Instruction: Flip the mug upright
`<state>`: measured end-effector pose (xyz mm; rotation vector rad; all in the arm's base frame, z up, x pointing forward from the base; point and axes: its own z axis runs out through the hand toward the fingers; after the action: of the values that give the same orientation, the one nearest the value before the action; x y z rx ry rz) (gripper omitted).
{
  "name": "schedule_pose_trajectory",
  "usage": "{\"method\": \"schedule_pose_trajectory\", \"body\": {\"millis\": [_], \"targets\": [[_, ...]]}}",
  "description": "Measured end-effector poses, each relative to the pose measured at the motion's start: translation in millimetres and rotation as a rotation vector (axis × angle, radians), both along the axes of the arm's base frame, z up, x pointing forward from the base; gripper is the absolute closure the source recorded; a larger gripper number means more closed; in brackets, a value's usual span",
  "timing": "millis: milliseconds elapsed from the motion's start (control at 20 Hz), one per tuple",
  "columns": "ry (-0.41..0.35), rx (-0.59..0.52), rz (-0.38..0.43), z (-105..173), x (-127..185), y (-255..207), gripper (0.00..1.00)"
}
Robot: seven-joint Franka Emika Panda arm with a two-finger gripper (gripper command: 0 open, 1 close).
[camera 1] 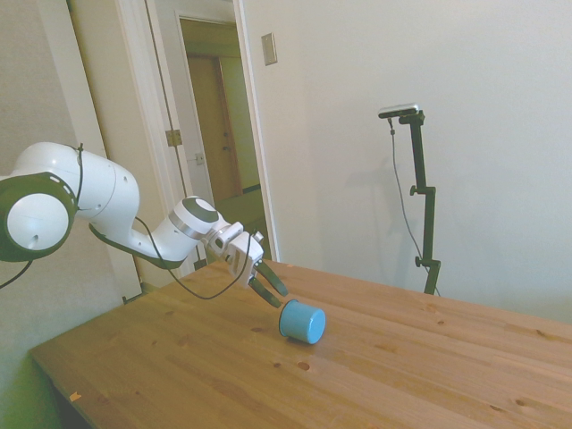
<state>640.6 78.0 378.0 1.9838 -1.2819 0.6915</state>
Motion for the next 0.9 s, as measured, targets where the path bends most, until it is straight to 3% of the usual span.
{"method": "schedule_pose_trajectory", "body": {"millis": [650,700,900], "targets": [[0.021,-0.04,-0.041,-17.3,-2.0,-37.1,0.0],[0.018,-0.046,-0.037,-16.2,-1.3,-37.4,1.0],[0.009,-0.061,-0.032,-12.4,1.2,-40.0,1.0]]}}
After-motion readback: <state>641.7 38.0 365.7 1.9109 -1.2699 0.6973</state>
